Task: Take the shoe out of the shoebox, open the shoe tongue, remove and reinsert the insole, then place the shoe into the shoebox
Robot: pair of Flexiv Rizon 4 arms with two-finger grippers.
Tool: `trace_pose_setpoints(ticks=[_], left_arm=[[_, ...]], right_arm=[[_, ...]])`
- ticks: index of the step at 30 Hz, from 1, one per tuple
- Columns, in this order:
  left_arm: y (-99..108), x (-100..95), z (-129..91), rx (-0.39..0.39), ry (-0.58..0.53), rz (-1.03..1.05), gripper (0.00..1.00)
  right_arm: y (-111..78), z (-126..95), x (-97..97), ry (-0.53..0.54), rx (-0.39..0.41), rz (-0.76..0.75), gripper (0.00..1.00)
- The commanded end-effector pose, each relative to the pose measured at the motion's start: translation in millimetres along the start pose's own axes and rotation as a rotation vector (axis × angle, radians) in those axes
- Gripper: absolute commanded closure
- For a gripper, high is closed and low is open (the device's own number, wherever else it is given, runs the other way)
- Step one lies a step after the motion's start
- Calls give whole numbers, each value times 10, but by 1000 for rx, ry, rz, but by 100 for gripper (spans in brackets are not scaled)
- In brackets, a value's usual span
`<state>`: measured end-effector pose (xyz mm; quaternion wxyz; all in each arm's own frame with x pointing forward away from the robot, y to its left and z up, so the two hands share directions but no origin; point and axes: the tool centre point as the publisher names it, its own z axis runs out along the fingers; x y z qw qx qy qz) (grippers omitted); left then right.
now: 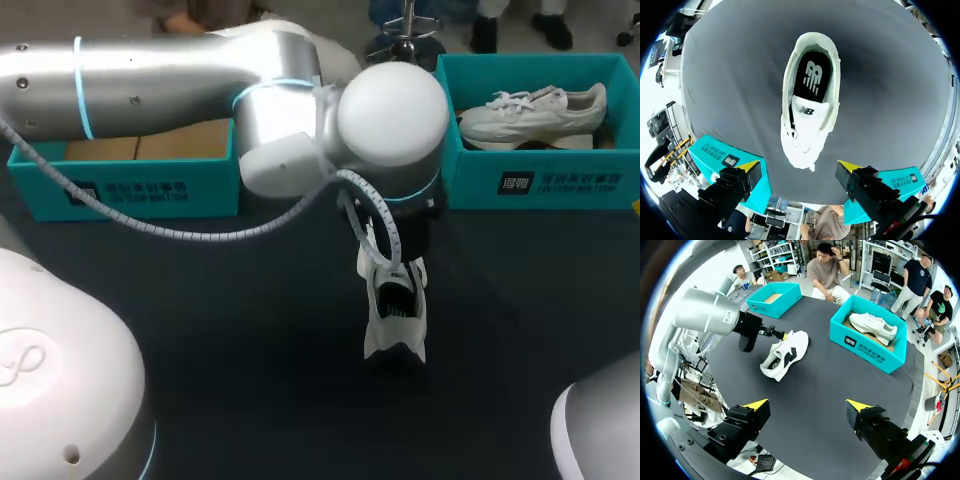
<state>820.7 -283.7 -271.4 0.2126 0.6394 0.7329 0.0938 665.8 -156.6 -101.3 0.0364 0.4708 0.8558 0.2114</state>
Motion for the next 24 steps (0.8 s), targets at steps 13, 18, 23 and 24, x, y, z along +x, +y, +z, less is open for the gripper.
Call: trace_pose_setpoints(ticks=[13,18,23,24], left_arm=[[227,97,-132,68,-23,25,100],[99,95,-38,90,-12,40,100],[-36,116,57,109,-5,43,100],[-63,120,74,106,-2,47,100]], right_arm=[[34,-6,-13,3,8,0,0],[34,-6,-13,3,8,0,0],[34,-6,-13,3,8,0,0],[34,-6,-13,3,8,0,0]])
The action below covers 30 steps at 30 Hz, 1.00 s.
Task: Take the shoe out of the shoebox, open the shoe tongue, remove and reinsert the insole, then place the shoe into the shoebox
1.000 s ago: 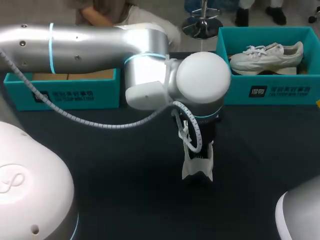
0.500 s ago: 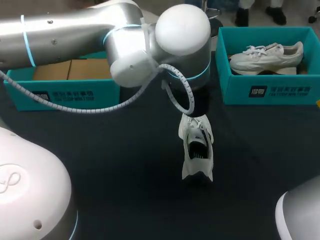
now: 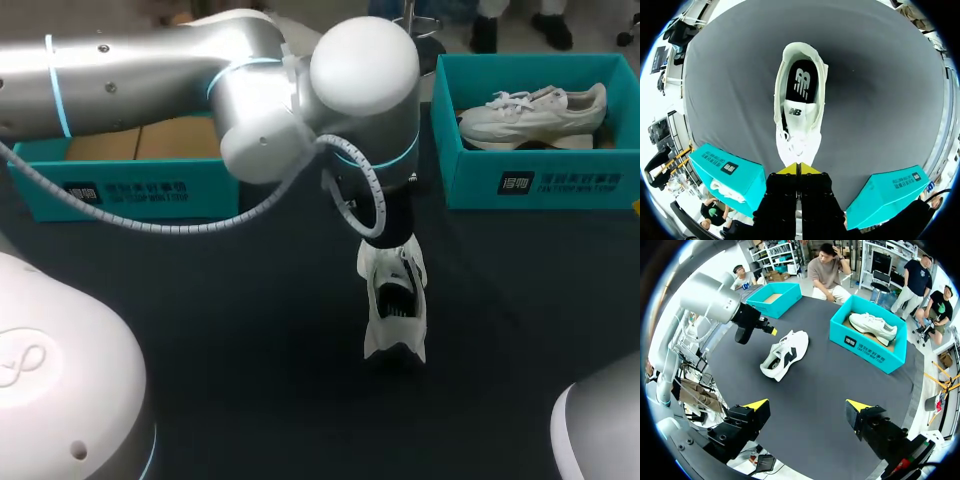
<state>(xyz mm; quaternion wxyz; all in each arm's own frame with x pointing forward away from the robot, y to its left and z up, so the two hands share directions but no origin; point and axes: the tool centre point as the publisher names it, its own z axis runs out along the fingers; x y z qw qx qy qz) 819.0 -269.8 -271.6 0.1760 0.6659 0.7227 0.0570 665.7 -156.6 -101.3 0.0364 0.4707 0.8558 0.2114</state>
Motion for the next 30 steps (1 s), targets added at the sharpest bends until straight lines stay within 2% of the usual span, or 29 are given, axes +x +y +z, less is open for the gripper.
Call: trace_pose_setpoints(ticks=[1,17,25,30], left_arm=[[-86,-19,128,4,0,6,100],[-532,4,532,66,25,32,100],[-594,9,559,83,33,25,100],[-573,25,486,98,49,-31,100]], right_arm=[[35,-6,-13,3,8,1,0],[35,-6,-13,3,8,1,0],[35,-6,-13,3,8,1,0],[35,-6,-13,3,8,1,0]])
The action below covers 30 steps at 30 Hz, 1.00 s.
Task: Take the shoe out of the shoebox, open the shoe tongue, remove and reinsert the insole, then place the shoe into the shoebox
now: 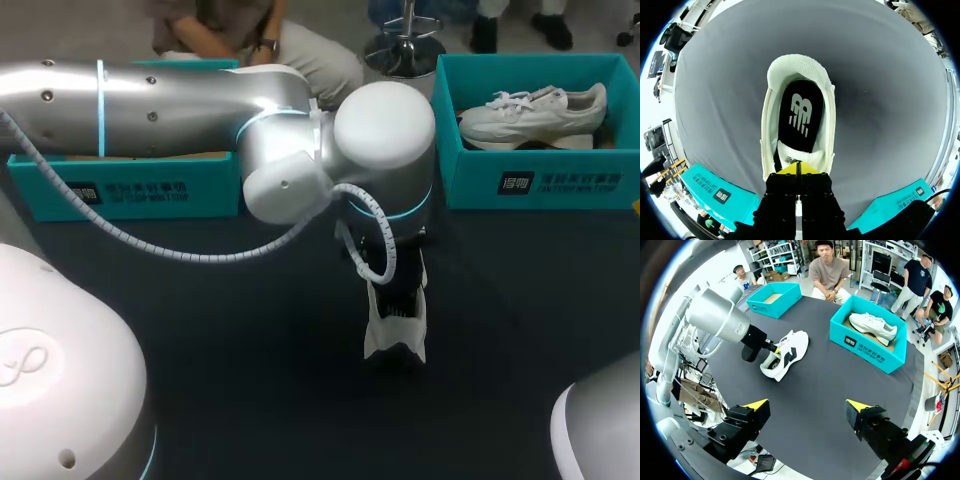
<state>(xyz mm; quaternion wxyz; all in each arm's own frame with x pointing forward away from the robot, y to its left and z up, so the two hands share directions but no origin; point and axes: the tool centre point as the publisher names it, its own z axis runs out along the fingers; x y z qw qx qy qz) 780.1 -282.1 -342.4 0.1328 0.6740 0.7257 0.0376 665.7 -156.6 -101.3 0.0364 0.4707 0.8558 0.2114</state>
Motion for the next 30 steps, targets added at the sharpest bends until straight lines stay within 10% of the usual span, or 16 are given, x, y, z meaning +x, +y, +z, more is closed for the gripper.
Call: trace_pose_setpoints(ticks=[1,17,18,19,30], left_arm=[[41,7,-96,20,15,-69,100],[-68,247,-490,38,103,-474,100],[-77,255,-499,18,112,-490,84],[-77,255,-499,18,112,-490,0],[-77,255,-499,18,112,-490,0]], right_arm=[[34,-6,-13,3,8,1,0],[34,-6,-13,3,8,1,0],[34,-6,-13,3,8,1,0],[34,-6,-13,3,8,1,0],[34,-6,-13,3,8,1,0]])
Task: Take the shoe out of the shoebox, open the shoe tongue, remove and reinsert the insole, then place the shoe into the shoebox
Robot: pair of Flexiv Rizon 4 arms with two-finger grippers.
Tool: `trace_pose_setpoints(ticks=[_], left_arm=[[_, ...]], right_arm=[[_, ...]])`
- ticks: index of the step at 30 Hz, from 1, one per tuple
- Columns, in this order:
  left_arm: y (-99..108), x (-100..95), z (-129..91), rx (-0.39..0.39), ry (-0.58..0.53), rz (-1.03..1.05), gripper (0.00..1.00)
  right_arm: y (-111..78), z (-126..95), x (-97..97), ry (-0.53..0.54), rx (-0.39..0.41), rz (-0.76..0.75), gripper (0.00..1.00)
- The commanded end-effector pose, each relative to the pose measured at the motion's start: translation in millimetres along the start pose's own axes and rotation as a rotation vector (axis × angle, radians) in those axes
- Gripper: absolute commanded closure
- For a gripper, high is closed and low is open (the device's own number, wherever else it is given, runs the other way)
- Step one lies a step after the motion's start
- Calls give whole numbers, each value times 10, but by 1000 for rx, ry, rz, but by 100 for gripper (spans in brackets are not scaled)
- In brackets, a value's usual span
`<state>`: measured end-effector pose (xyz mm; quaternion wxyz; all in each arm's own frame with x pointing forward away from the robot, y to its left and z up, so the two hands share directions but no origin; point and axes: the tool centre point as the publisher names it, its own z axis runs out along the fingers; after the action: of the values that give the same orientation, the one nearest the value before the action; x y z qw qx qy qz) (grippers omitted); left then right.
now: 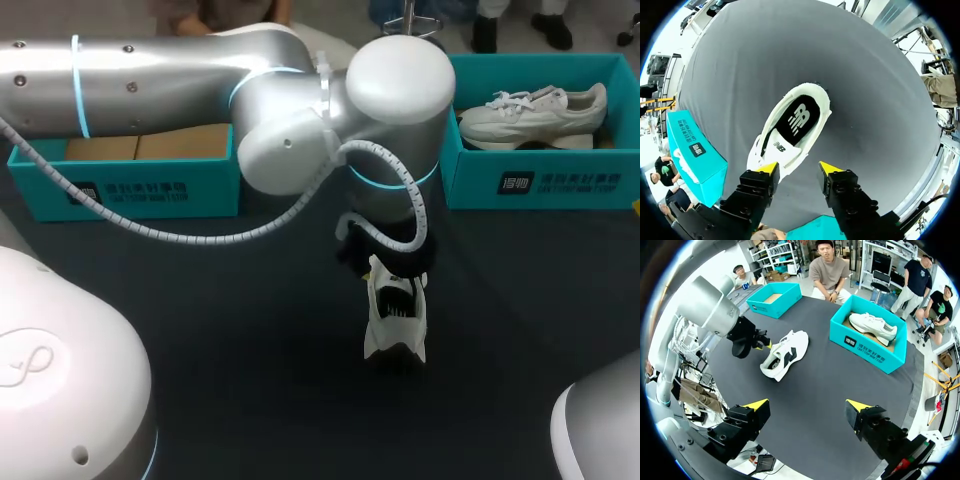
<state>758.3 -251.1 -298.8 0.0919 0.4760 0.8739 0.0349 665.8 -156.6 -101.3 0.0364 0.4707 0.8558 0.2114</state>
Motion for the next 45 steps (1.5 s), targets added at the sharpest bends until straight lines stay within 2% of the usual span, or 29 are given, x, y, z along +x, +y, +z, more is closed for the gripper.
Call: trace_pose_setpoints(ticks=[1,13,17,20,21,23,26,27,31,35,40,45], left_arm=[[2,-6,10,0,1,0,0],[-17,1,17,8,-4,-12,0],[-64,44,15,36,47,-88,0],[-73,113,-1,89,106,-144,0],[-85,133,-6,74,120,-158,0],[-121,189,-28,101,142,-208,0],[-220,250,-89,76,187,-330,0],[-274,279,-121,40,190,-389,0],[-448,385,-228,4,201,-532,0],[-626,508,-293,23,186,-650,0],[-700,622,-319,52,191,-795,0],[-700,622,-319,52,191,-795,0]], right_arm=[[34,-5,-13,3,8,1,0],[34,-5,-13,3,8,1,0],[34,-5,-13,3,8,1,0],[34,-5,-13,3,8,1,0],[34,-5,-13,3,8,1,0],[34,-5,-13,3,8,1,0],[34,-5,-13,3,8,1,0],[34,-5,-13,3,8,1,0],[34,-5,-13,3,8,1,0],[34,-5,-13,3,8,1,0],[34,-5,-13,3,8,1,0],[34,-5,-13,3,8,1,0]])
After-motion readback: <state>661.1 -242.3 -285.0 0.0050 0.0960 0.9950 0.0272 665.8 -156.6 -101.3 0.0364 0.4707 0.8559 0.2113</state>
